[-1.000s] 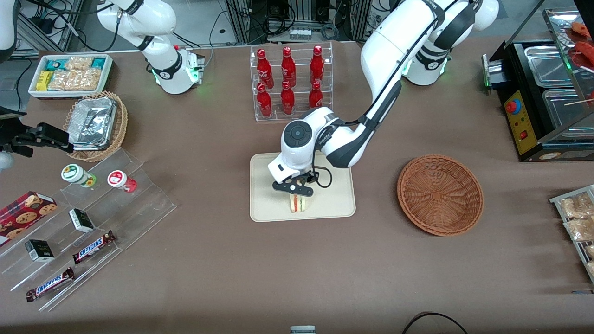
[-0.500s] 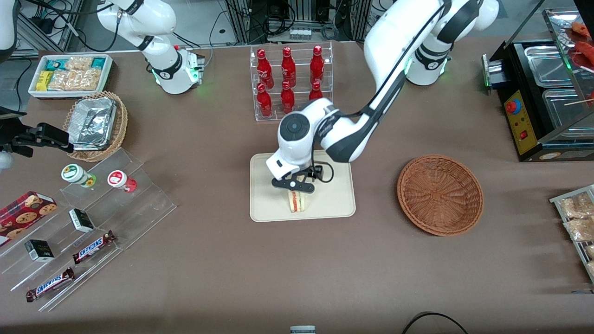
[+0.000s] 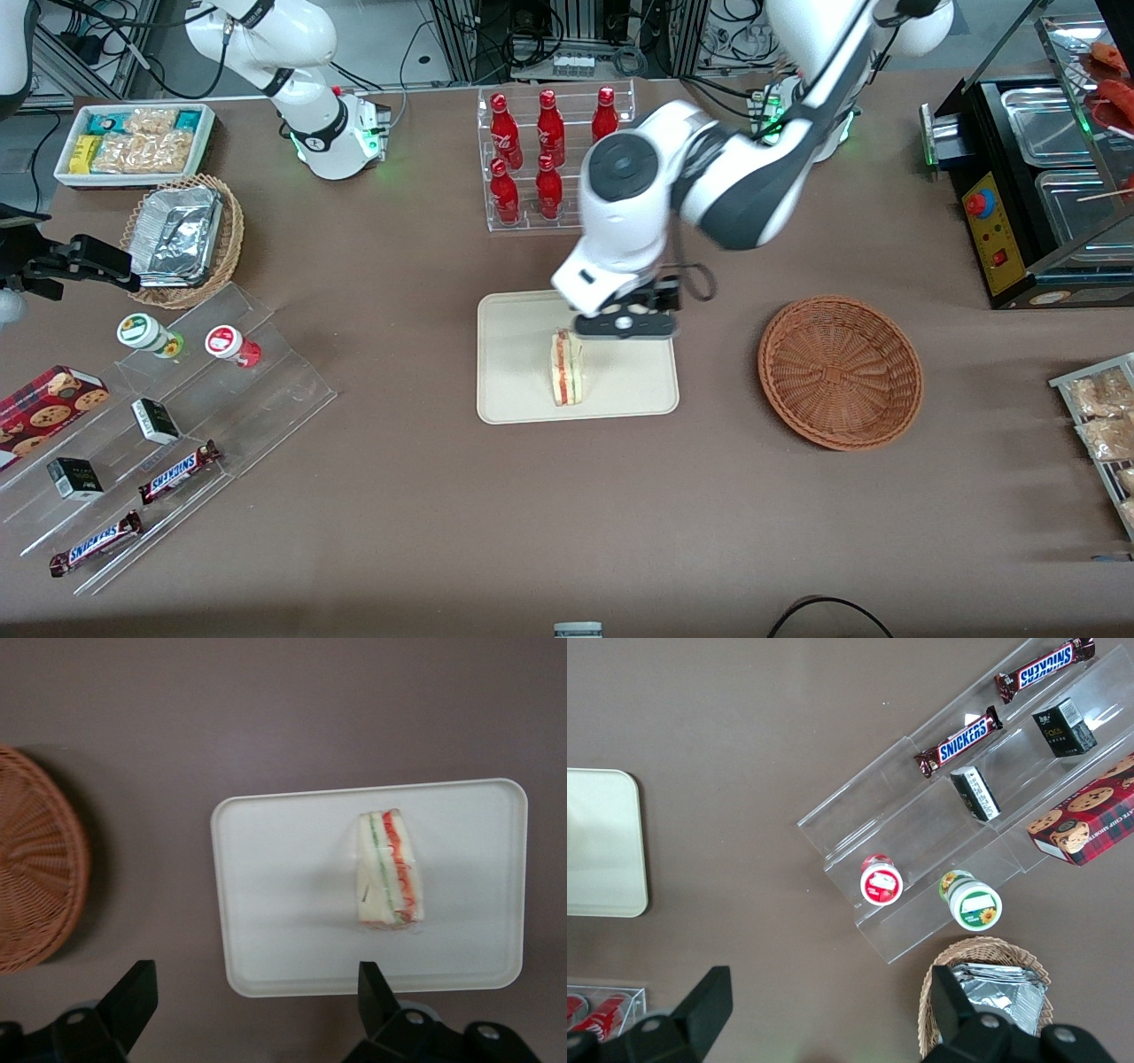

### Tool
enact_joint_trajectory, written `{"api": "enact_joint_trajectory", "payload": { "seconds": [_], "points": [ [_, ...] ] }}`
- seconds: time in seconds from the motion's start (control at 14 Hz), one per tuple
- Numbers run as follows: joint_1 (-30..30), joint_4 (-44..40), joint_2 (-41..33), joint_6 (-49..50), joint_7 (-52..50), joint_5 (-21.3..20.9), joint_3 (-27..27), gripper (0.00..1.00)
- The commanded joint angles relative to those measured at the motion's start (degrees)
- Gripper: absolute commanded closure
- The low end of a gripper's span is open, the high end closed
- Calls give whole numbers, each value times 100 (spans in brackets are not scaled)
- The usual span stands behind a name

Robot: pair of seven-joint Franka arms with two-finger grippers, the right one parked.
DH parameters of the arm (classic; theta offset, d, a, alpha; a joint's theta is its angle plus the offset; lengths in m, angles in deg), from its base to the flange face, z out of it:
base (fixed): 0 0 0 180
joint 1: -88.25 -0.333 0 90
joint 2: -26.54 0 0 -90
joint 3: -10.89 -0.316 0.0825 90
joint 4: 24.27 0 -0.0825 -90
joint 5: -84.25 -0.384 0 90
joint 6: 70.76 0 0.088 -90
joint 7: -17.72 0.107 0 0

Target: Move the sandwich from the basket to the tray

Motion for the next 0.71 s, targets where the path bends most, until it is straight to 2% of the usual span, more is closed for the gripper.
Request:
{"api": "enact_joint_trajectory", "payload": {
  "seconds": [0.0, 0.43, 0.64],
  "points": [
    [-435, 260, -674, 566, 12, 107, 17, 0],
    [-1578, 629, -1677, 1234, 1873, 405, 17, 0],
    [-1834, 655, -1923, 1385, 2297, 370, 0, 0]
  ]
}}
